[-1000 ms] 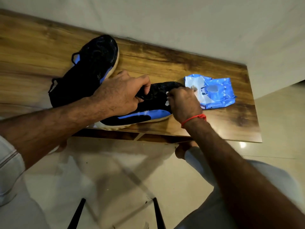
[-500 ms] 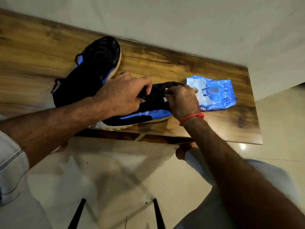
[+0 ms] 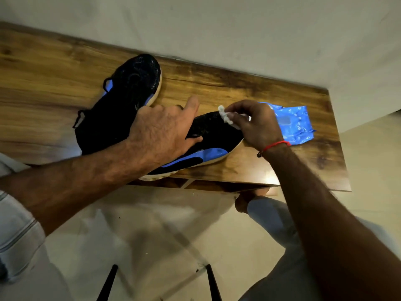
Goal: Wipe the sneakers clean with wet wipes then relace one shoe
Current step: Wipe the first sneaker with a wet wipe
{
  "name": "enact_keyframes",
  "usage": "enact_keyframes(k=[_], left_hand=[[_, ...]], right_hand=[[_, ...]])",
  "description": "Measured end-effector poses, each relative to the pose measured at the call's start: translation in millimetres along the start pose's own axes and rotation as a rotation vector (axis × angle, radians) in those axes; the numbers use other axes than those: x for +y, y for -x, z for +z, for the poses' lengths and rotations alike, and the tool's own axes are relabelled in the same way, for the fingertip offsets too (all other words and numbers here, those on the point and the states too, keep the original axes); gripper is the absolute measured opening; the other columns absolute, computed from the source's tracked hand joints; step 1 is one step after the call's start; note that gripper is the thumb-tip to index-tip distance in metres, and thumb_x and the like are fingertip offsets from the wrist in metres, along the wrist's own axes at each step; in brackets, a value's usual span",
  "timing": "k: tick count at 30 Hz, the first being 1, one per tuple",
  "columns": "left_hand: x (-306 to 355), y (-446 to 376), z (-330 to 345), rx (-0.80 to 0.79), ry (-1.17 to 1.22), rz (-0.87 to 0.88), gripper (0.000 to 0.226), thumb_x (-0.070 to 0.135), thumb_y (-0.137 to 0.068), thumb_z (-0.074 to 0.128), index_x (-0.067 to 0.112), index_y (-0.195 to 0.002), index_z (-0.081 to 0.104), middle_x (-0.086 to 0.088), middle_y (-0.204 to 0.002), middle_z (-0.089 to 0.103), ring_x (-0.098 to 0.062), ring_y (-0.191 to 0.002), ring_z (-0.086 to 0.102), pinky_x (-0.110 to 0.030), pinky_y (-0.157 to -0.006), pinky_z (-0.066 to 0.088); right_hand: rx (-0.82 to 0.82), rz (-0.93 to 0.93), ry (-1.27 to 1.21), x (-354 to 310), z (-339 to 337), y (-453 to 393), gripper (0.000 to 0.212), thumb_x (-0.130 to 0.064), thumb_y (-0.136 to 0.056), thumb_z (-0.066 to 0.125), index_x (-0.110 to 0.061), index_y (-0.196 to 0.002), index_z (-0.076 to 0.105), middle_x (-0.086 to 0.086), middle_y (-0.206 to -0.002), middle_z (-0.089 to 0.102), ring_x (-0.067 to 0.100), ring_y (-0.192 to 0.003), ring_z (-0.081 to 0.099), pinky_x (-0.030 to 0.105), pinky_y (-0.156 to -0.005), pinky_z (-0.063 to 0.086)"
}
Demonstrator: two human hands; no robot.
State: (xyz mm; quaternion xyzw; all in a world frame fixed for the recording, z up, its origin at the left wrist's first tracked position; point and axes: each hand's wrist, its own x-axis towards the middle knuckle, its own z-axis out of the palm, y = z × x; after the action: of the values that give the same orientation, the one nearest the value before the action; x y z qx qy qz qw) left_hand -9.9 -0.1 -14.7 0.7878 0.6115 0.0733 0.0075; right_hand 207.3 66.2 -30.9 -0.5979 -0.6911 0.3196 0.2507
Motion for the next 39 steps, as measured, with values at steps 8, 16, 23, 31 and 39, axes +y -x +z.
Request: enact_keyframes(k=[8,16,23,31,39], left_hand=[[-0.2,1.6,-13.3,-0.029,0.124,0.141,0.039,0.036,-0.1,0.053,0.026,-0.134,0.037,0.003,-0.106,0.066,-0.024,-0.087,0.065,-0.039,-0.066,0.053],[-5.7,-6.7,-2.7,-0.085,0.465,0.123,0.036,0.018,-0.097,0.055,0.02,-0.132,0.049,0.0,-0.113,0.062,-0.017,-0.104,0.058,-0.041,-0.084,0.055],[-8.0,-14.8,-5.5,-0.136,0.68,-0.135,0.026,0.042,-0.102,0.052,0.019,-0.11,0.062,0.006,-0.095,0.068,-0.002,-0.08,0.06,-0.01,-0.063,0.043],[-8.6,-20.1,-0.9,-0.126,0.83,-0.242,0.028,0.029,-0.086,0.079,0.028,-0.106,0.059,0.016,-0.094,0.07,0.008,-0.101,0.064,-0.006,-0.083,0.048],[-28.4,-27.3,1.1,-0.076,1.171,-0.278,0.029,-0.003,-0.096,0.059,0.025,-0.102,0.058,-0.01,-0.085,0.076,-0.034,-0.088,0.072,-0.045,-0.088,0.056]], right_hand=[[-0.277,0.041,0.395,-3.8,-27.5,0.5,0.012,-0.014,-0.087,0.068,-0.025,-0.081,0.071,0.002,-0.083,0.071,0.014,-0.081,0.063,0.02,-0.073,0.049],[-0.199,0.155,0.012,-3.4,-1.8,4.8,0.021,-0.005,-0.09,0.066,-0.025,-0.082,0.07,-0.002,-0.08,0.067,0.007,-0.07,0.058,0.028,-0.07,0.05],[-0.205,0.224,-0.254,-17.8,17.7,12.8,0.019,-0.001,-0.09,0.066,-0.018,-0.083,0.069,-0.003,-0.071,0.065,-0.001,-0.061,0.058,0.017,-0.062,0.047],[-0.244,0.219,-0.407,-31.4,12.6,18.1,0.008,-0.002,-0.091,0.065,-0.005,-0.097,0.07,0.016,-0.093,0.067,0.023,-0.074,0.067,0.041,-0.068,0.059],[-0.071,0.228,-0.556,-25.3,21.0,13.6,0.014,-0.007,-0.087,0.07,-0.021,-0.084,0.071,0.017,-0.091,0.068,0.023,-0.08,0.064,0.046,-0.077,0.057]])
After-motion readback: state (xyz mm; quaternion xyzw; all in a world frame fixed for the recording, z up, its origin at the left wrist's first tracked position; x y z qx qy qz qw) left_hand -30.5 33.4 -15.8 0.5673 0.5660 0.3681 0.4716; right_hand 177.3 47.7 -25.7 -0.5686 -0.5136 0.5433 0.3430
